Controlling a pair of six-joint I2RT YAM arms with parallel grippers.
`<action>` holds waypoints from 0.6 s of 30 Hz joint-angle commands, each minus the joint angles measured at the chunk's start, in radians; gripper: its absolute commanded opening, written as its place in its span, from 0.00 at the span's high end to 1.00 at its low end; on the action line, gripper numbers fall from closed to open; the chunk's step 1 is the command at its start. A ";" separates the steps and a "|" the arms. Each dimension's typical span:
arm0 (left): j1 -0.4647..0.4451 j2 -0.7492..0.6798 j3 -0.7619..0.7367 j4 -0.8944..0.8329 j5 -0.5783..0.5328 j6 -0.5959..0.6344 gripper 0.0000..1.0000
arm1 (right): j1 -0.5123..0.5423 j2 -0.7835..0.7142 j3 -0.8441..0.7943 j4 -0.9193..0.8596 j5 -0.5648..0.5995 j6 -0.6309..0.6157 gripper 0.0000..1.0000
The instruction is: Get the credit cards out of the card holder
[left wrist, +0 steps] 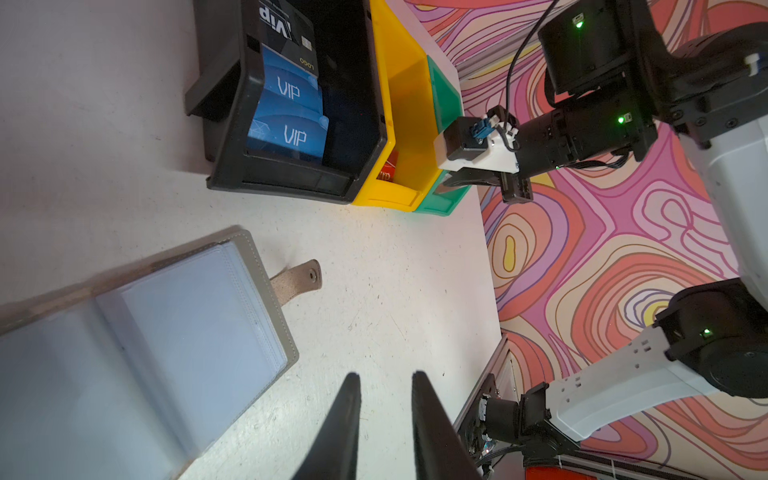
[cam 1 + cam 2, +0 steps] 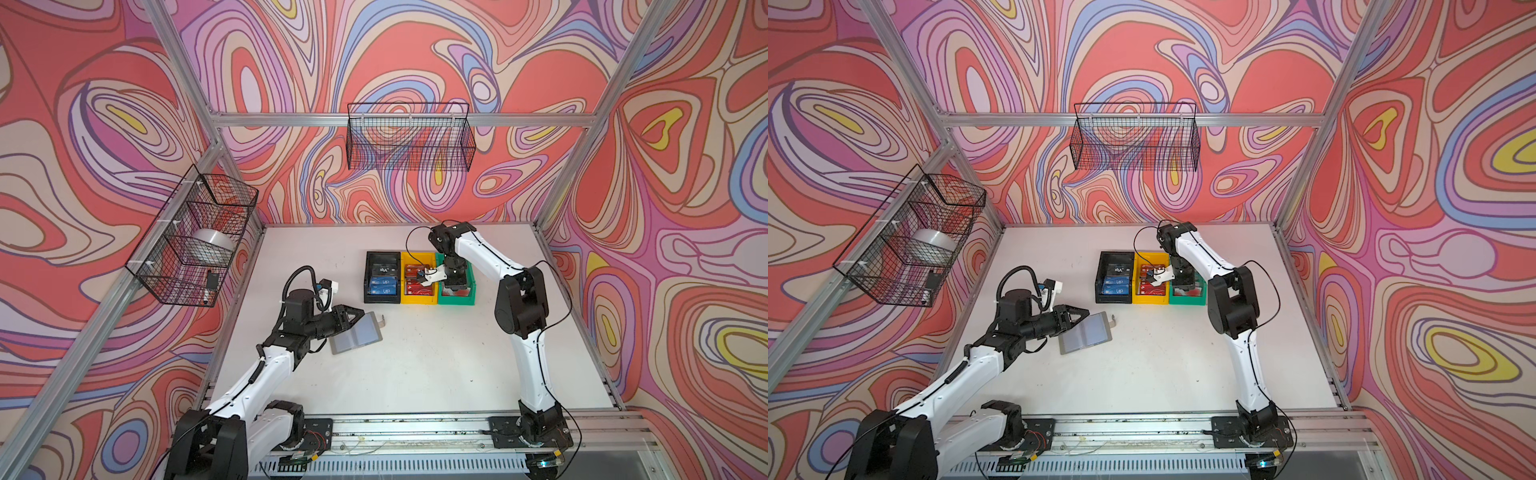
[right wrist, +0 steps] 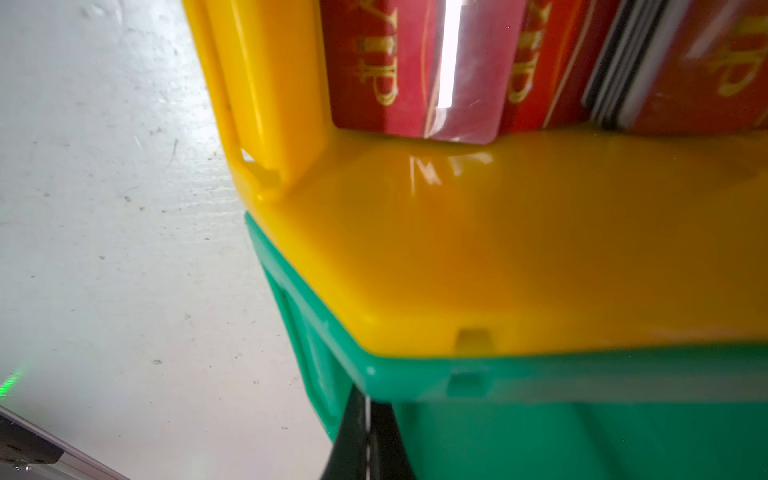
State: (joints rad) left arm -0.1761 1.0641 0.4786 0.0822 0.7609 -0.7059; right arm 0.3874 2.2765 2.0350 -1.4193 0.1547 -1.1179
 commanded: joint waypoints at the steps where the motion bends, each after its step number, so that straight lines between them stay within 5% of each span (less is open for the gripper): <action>1: 0.000 0.015 0.027 -0.025 -0.006 0.022 0.75 | -0.004 -0.013 -0.036 0.014 -0.028 -0.007 1.00; 8: 0.000 0.031 0.027 -0.021 -0.002 0.025 0.75 | -0.005 -0.026 -0.021 0.068 -0.022 0.023 0.85; 18: 0.000 0.022 0.018 -0.023 -0.007 0.028 0.74 | -0.026 -0.049 0.006 0.129 0.020 0.047 0.81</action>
State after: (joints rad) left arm -0.1761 1.0901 0.4789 0.0765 0.7586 -0.6987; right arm 0.3737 2.2730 2.0254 -1.3209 0.1490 -1.0855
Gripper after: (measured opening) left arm 0.256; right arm 0.186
